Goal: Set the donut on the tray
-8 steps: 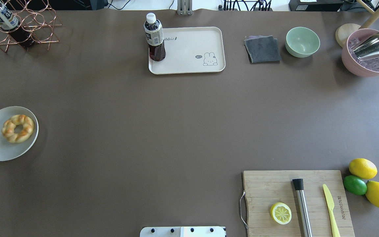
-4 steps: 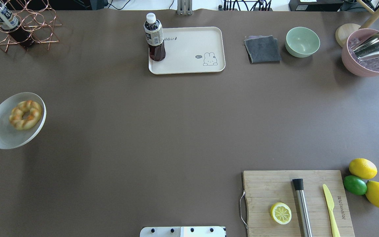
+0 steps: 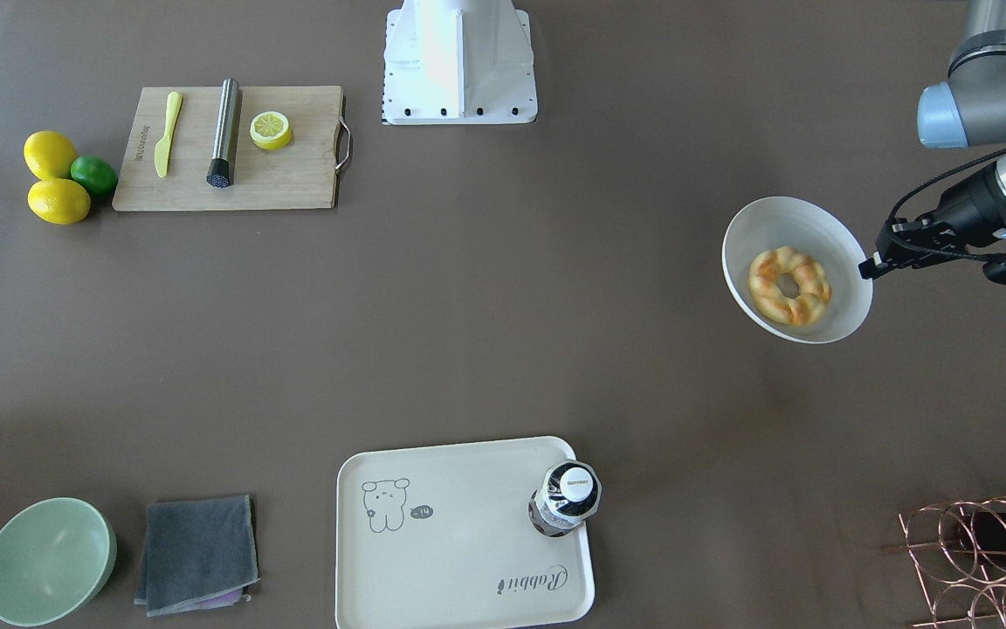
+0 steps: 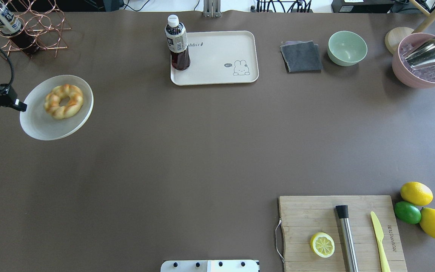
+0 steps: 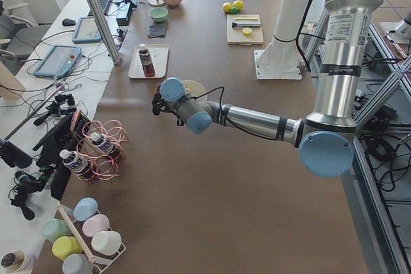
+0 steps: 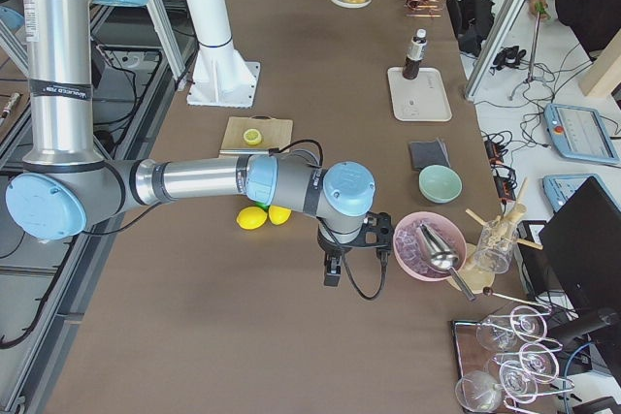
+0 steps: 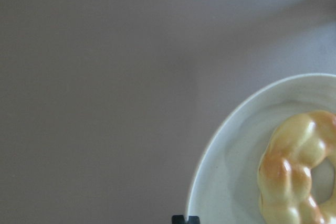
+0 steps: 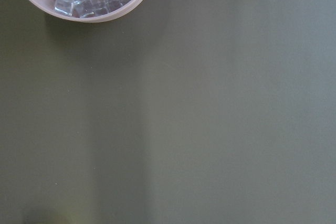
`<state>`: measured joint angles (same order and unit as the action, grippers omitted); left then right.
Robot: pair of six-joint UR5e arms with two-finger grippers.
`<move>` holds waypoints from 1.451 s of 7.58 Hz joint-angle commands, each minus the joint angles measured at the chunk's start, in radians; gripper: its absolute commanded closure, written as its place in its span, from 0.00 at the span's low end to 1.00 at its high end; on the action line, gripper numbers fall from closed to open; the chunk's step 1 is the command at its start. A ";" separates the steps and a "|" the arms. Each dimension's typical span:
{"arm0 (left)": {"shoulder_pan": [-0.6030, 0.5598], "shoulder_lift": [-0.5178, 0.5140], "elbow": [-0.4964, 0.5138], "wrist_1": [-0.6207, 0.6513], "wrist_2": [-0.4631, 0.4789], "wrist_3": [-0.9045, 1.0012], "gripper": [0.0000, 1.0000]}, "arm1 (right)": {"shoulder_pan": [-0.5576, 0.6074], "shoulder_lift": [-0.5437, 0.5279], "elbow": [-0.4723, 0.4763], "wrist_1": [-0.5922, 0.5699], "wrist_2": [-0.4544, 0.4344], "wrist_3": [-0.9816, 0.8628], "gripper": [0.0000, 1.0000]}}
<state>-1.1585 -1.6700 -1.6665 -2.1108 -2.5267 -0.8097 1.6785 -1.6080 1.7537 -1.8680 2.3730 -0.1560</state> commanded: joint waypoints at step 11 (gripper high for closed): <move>0.438 -0.428 -0.214 0.437 0.388 -0.568 1.00 | -0.497 0.250 0.095 0.546 0.060 1.115 0.00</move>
<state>-0.7254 -2.0836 -1.8796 -1.6817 -2.1391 -1.3723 1.2501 -1.4364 1.8364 -1.3428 2.4490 0.7553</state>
